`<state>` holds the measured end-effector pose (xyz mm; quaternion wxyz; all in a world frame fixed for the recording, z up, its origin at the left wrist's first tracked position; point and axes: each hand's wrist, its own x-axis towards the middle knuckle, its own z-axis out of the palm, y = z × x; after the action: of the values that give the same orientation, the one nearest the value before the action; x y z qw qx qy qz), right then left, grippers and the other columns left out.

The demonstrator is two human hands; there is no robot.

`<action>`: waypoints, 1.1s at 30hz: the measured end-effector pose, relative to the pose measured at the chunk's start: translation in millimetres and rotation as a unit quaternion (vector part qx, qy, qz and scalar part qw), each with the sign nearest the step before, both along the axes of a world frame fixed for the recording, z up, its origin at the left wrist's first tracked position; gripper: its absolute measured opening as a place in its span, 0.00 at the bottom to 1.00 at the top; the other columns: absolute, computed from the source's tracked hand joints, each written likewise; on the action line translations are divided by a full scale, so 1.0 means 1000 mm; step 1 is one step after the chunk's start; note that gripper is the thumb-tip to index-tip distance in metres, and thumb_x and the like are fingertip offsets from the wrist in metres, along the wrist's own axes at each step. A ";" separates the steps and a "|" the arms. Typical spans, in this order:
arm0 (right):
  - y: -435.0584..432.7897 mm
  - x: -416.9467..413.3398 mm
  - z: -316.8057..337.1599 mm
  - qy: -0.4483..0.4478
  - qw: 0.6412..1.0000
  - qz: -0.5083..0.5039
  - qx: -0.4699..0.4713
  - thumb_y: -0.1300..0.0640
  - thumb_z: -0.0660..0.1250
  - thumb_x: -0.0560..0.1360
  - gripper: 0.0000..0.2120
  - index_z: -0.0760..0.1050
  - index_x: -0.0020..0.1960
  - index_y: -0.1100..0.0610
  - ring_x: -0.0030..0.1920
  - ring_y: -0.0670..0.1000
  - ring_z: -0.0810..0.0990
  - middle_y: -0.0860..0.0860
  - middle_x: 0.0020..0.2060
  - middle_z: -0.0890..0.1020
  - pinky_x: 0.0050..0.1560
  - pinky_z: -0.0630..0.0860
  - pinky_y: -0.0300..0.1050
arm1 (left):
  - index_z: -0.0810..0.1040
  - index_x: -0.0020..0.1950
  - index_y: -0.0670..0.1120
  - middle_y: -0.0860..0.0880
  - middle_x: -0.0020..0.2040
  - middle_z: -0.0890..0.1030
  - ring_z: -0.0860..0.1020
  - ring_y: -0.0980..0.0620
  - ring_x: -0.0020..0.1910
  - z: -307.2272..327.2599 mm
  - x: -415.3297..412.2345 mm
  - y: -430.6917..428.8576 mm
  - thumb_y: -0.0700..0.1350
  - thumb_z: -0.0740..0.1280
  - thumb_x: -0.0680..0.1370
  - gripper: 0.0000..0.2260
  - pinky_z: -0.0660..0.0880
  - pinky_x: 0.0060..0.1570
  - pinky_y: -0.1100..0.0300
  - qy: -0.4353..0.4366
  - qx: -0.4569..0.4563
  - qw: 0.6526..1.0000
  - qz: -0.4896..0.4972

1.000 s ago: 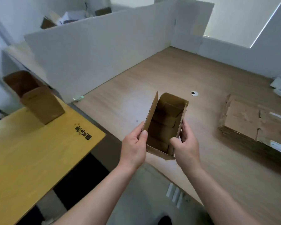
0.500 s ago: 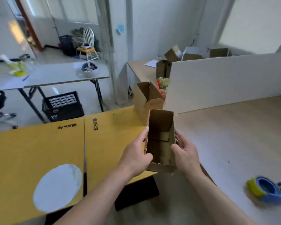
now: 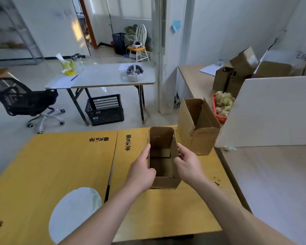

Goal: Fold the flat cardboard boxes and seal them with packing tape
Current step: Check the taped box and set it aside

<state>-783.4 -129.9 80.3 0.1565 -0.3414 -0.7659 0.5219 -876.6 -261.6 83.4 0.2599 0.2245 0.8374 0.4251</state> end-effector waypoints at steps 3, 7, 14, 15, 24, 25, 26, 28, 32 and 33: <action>0.035 -0.021 0.003 -0.012 1.000 0.001 0.013 0.65 0.59 0.81 0.27 0.65 0.77 0.47 0.56 0.45 0.73 0.40 0.54 0.75 0.59 0.76 0.43 | 0.52 0.79 0.64 0.50 0.76 0.67 0.76 0.55 0.40 -0.006 -0.017 0.035 0.34 0.62 0.78 0.38 0.70 0.29 0.65 -0.003 -0.008 0.999 0.033; 0.076 -0.052 -0.002 -0.038 0.999 -0.001 0.023 0.66 0.58 0.80 0.29 0.61 0.78 0.47 0.60 0.50 0.76 0.47 0.62 0.76 0.63 0.77 0.50 | 0.53 0.80 0.62 0.52 0.75 0.68 0.73 0.56 0.51 -0.009 -0.036 0.079 0.33 0.61 0.78 0.38 0.72 0.36 0.65 -0.009 -0.003 0.998 0.059; 0.119 -0.102 -0.019 -0.096 0.994 0.004 0.053 0.68 0.56 0.78 0.27 0.67 0.75 0.53 0.65 0.58 0.76 0.54 0.70 0.73 0.66 0.75 0.54 | 0.55 0.80 0.61 0.51 0.76 0.68 0.74 0.47 0.64 -0.027 -0.085 0.142 0.31 0.60 0.76 0.39 0.74 0.42 0.61 -0.006 -0.001 0.997 0.074; 0.123 -0.108 -0.026 -0.121 0.991 0.008 0.061 0.67 0.57 0.78 0.25 0.68 0.75 0.56 0.68 0.59 0.73 0.55 0.71 0.72 0.69 0.72 0.52 | 0.54 0.80 0.62 0.51 0.76 0.67 0.73 0.46 0.66 -0.033 -0.091 0.149 0.31 0.59 0.76 0.39 0.76 0.46 0.58 -0.009 -0.004 0.998 0.070; 0.117 -0.127 -0.089 -0.242 0.968 0.011 0.071 0.63 0.57 0.79 0.20 0.69 0.70 0.64 0.76 0.61 0.63 0.61 0.78 0.60 0.72 0.64 0.50 | 0.56 0.80 0.60 0.51 0.77 0.66 0.70 0.47 0.71 -0.096 -0.107 0.165 0.34 0.57 0.78 0.34 0.74 0.59 0.57 -0.060 -0.057 0.996 0.030; 0.118 -0.129 -0.091 -0.239 0.968 0.007 0.079 0.64 0.57 0.78 0.20 0.69 0.69 0.65 0.75 0.62 0.64 0.61 0.78 0.60 0.72 0.64 0.50 | 0.56 0.80 0.59 0.51 0.78 0.65 0.69 0.47 0.72 -0.096 -0.108 0.166 0.34 0.57 0.78 0.34 0.72 0.58 0.60 -0.061 -0.054 0.996 0.028; 0.119 -0.132 -0.092 -0.237 0.968 0.002 0.085 0.64 0.57 0.77 0.20 0.69 0.68 0.65 0.74 0.63 0.65 0.61 0.78 0.60 0.71 0.65 0.51 | 0.55 0.80 0.59 0.51 0.78 0.65 0.68 0.47 0.72 -0.097 -0.111 0.169 0.34 0.57 0.78 0.35 0.70 0.55 0.62 -0.065 -0.052 0.996 0.025; 0.122 -0.137 -0.091 -0.243 0.966 -0.006 0.086 0.64 0.57 0.78 0.22 0.67 0.71 0.65 0.74 0.63 0.64 0.61 0.78 0.57 0.72 0.65 0.52 | 0.53 0.81 0.59 0.51 0.78 0.65 0.68 0.48 0.72 -0.096 -0.116 0.175 0.33 0.58 0.78 0.36 0.70 0.45 0.69 -0.077 -0.049 0.996 0.019; 0.126 -0.141 -0.089 -0.254 0.961 -0.002 0.109 0.65 0.56 0.79 0.26 0.61 0.76 0.65 0.76 0.61 0.62 0.60 0.80 0.54 0.73 0.63 0.50 | 0.51 0.81 0.58 0.52 0.78 0.64 0.69 0.48 0.72 -0.098 -0.125 0.183 0.34 0.60 0.77 0.37 0.67 0.39 0.72 -0.075 -0.050 0.996 -0.004; 0.126 -0.141 -0.089 -0.257 0.959 0.000 0.116 0.65 0.56 0.78 0.26 0.61 0.76 0.65 0.76 0.61 0.63 0.60 0.80 0.54 0.72 0.64 0.50 | 0.50 0.81 0.58 0.52 0.78 0.64 0.68 0.47 0.72 -0.098 -0.125 0.184 0.34 0.60 0.77 0.38 0.69 0.44 0.69 -0.065 -0.055 0.996 -0.016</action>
<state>-924.7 -3.7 -8.5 -0.0069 -0.4432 -0.8358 0.3239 -1001.9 -78.0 -14.2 0.3327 0.1949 0.8370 0.3883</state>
